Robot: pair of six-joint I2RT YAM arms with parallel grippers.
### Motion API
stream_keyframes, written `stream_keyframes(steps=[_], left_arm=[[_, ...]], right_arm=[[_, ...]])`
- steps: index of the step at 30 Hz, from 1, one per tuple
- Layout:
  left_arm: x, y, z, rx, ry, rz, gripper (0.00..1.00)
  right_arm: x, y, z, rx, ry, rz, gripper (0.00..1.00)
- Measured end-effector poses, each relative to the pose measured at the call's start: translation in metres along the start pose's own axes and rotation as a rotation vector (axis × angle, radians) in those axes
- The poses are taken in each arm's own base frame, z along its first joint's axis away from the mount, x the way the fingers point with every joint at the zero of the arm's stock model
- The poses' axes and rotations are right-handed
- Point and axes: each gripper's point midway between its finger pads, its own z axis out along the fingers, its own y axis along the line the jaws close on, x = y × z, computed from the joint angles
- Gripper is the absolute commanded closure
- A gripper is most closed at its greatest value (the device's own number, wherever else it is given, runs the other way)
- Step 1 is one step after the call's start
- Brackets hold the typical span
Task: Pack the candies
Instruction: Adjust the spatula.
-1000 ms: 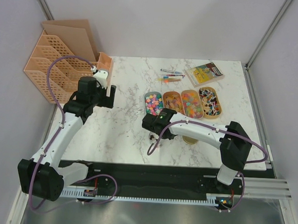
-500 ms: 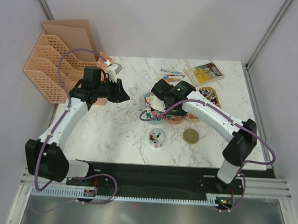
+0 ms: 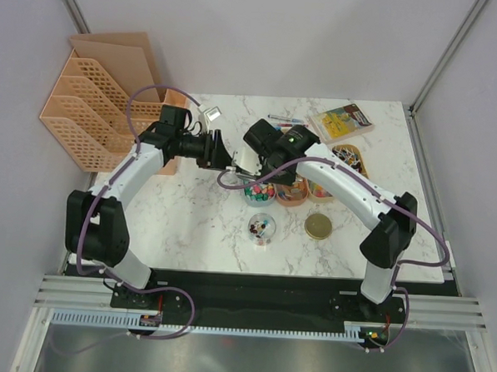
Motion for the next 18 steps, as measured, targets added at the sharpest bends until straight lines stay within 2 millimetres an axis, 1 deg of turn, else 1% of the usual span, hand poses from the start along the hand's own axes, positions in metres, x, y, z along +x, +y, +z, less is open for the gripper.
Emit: stream_keyframes(steps=[3,7,11,14,18], left_arm=[[0.001,-0.005,0.002,0.020,0.008,0.003,0.48],[0.002,-0.007,0.003,0.024,0.012,0.004,0.50],[0.002,-0.002,0.006,0.019,0.019,-0.007,0.50],[0.000,0.002,0.012,0.030,0.031,-0.025,0.50],[-0.005,-0.002,0.017,0.051,0.042,-0.026,0.50]], right_arm=[[-0.006,-0.001,0.004,-0.009,-0.007,0.007,1.00],[-0.013,-0.002,0.004,-0.017,-0.026,0.013,1.00],[-0.023,-0.007,-0.008,-0.005,-0.077,0.020,1.00],[-0.023,-0.008,-0.016,-0.001,-0.101,0.023,1.00],[-0.022,-0.008,-0.031,0.008,-0.141,0.032,1.00]])
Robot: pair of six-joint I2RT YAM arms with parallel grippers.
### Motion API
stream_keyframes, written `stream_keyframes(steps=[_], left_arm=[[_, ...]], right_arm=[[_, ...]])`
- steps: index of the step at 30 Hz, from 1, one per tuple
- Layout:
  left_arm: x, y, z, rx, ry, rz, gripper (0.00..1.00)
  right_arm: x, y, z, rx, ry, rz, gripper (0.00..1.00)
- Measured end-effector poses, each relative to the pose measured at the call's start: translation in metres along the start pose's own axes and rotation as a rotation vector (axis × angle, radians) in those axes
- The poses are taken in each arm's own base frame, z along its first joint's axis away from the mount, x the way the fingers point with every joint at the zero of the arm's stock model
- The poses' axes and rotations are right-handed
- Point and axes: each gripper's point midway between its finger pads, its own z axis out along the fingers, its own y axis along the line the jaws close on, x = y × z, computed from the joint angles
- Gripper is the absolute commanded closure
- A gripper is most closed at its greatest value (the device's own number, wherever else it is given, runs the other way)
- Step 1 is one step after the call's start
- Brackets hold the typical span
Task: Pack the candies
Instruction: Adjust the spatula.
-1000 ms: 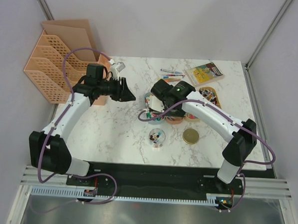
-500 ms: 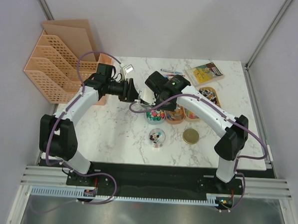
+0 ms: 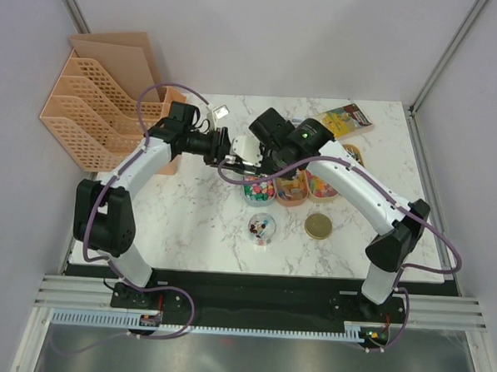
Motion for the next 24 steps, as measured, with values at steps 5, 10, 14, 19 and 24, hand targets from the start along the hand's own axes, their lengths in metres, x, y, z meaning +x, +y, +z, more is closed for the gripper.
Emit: stream_keyframes(steps=[5,10,14,19,24], left_arm=[[-0.001,-0.007,0.007,0.030,0.016,0.006,0.50],[-0.001,-0.008,0.012,0.040,0.028,0.010,0.49],[-0.003,-0.007,0.013,0.034,0.026,0.012,0.44],[-0.021,0.004,0.009,-0.068,-0.026,0.064,0.46],[-0.031,0.031,-0.007,-0.262,-0.094,0.160,0.98]], right_arm=[[-0.007,-0.001,-0.028,0.017,-0.099,0.017,1.00],[-0.013,-0.001,-0.042,0.026,-0.159,0.036,1.00],[-0.011,-0.003,-0.043,0.028,-0.158,0.057,1.00],[0.016,-0.018,-0.042,0.054,-0.136,0.174,1.00],[0.105,-0.048,-0.043,0.125,-0.021,0.470,1.00]])
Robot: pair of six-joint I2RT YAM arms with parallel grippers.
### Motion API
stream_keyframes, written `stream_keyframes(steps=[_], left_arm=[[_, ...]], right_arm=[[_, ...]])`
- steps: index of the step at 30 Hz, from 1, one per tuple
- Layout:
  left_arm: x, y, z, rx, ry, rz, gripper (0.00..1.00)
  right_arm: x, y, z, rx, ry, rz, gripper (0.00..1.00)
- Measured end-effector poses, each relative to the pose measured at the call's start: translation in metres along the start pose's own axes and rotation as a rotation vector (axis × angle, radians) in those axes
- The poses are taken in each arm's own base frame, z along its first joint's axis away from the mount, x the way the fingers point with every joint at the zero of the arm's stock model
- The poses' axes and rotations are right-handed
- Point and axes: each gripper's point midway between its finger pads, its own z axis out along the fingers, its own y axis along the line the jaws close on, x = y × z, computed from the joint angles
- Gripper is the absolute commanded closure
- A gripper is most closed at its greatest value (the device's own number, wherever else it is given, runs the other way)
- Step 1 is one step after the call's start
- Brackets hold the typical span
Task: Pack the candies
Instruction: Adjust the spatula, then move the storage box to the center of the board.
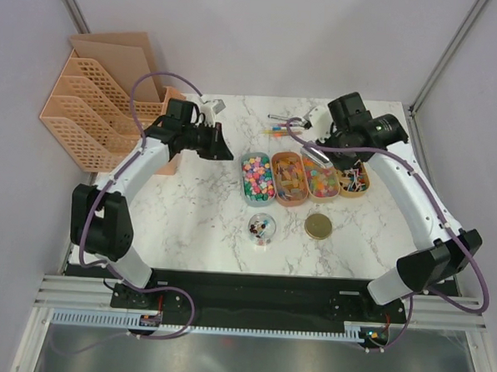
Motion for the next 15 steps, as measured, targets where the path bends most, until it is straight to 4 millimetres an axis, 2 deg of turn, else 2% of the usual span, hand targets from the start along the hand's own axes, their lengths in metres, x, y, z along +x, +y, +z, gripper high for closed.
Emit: stream_keyframes(steps=[1,3,8,12,15], left_arm=[[0.003,0.008,0.000,-0.033,-0.005,0.014,0.98],[0.015,0.025,0.003,-0.095,0.007,0.016,0.98],[0.061,0.065,0.024,-0.207,0.115,-0.044,0.98],[0.086,0.083,0.039,-0.258,0.187,-0.070,0.98],[0.094,0.086,0.048,-0.276,0.212,-0.062,0.98]], right_arm=[[0.015,-0.009,0.003,0.014,0.036,0.056,1.00],[0.038,-0.013,0.012,0.013,0.098,0.128,1.00],[0.094,0.001,0.042,-0.077,0.288,0.259,1.00],[0.125,0.006,0.055,-0.126,0.406,0.335,1.00],[0.134,0.008,0.060,-0.150,0.446,0.360,1.00]])
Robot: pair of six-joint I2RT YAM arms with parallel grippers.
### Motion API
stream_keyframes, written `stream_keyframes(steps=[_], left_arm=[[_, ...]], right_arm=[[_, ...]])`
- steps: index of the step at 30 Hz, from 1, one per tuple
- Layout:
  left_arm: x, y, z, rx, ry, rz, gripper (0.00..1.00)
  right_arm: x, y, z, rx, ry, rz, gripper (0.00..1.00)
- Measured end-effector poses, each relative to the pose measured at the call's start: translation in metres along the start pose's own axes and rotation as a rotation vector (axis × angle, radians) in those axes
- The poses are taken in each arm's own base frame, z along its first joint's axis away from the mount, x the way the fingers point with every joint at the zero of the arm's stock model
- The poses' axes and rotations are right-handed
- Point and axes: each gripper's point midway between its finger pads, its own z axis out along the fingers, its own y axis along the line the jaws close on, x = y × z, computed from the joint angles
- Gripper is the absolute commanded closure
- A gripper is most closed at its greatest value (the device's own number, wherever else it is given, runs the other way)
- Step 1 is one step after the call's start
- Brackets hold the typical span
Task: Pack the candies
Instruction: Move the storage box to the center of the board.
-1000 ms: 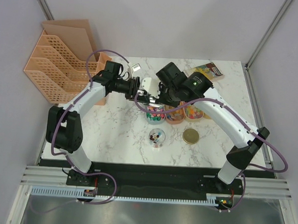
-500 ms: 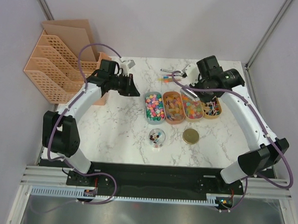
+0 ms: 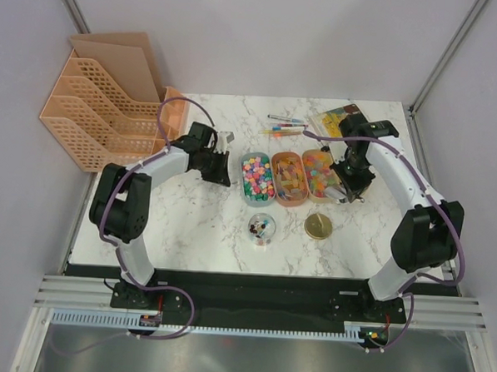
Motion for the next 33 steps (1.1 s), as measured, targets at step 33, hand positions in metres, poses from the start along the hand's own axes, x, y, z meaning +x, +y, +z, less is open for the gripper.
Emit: stream_keyframes(steps=[33], left_arm=[[0.013,-0.031,0.055,-0.031,0.087,0.133,0.98]], right_arm=[[-0.022,0.006,0.046,-0.130,0.111,0.081,1.00]])
